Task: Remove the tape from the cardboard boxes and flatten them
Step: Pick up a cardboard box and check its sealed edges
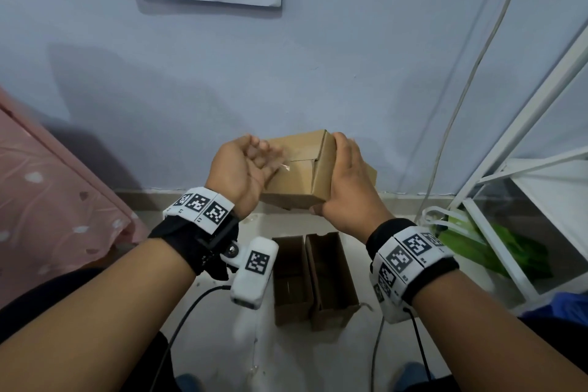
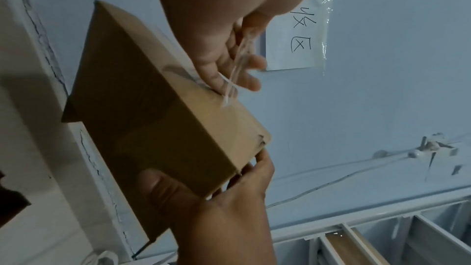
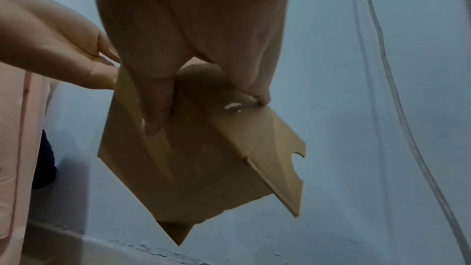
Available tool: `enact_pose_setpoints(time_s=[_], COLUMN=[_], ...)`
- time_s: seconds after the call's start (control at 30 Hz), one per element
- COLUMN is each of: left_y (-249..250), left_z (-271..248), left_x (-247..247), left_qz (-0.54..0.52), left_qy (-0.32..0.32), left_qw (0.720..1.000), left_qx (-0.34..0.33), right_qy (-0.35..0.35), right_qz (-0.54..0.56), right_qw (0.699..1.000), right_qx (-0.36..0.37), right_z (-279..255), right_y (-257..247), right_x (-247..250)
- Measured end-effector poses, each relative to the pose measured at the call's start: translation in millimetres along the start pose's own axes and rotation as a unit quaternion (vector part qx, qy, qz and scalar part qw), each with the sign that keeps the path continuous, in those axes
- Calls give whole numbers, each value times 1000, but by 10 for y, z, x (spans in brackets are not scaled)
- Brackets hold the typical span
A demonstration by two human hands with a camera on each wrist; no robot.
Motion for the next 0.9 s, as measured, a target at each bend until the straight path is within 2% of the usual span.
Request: enact_pose_setpoints(time_s=[0.2,0.3,0.37,0.4,0.43,0.5,0.53,0.57,0.67,0.8,0.9], left_y=[113,203,257,292,328,382,383,374,334,352,239], left_z=[5,-15,-7,-8,-15,-35,-55,-69,-35,104,154], left_x=[190,175,146,124,101,35,5,-3,68,409,564], left_qz=[66,121,211,281,372,545,599,638,742,800,830], left_qy=[101,106,102,93,84,62,53,44,4,11,-23], left_qw=[992,987,972,954,921,818,774,742,652,600,552], left_qx=[-37,-30,-32,-52,-86,-175,-199,-201,-153,-14,78], right_qy=[-16,-9,-3,0,1,-10,-19,-27,-33,-31,-28], right_qz=[-26,-45,-60,-66,-73,-84,-85,-84,-71,-49,-42], right_qw=[999,998,997,996,995,994,994,995,997,998,999], right_qx=[10,32,52,63,72,74,64,48,-8,-13,20], right_z=[-34,-18,-10,-9,-6,-1,5,11,3,-36,-56], right_y=[93,70,30,6,-12,-9,32,91,334,440,411], right_x=[50,82,114,131,141,134,130,134,208,255,231])
Point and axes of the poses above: each hand's wrist, its own z-axis towards the middle knuckle, its own x-axis out of the back of the hand, y = z × x, the point moved 7 cm from there along z, towards the middle knuckle, and after that the axes turned 7 degrees about z, right-handed, at the moved point
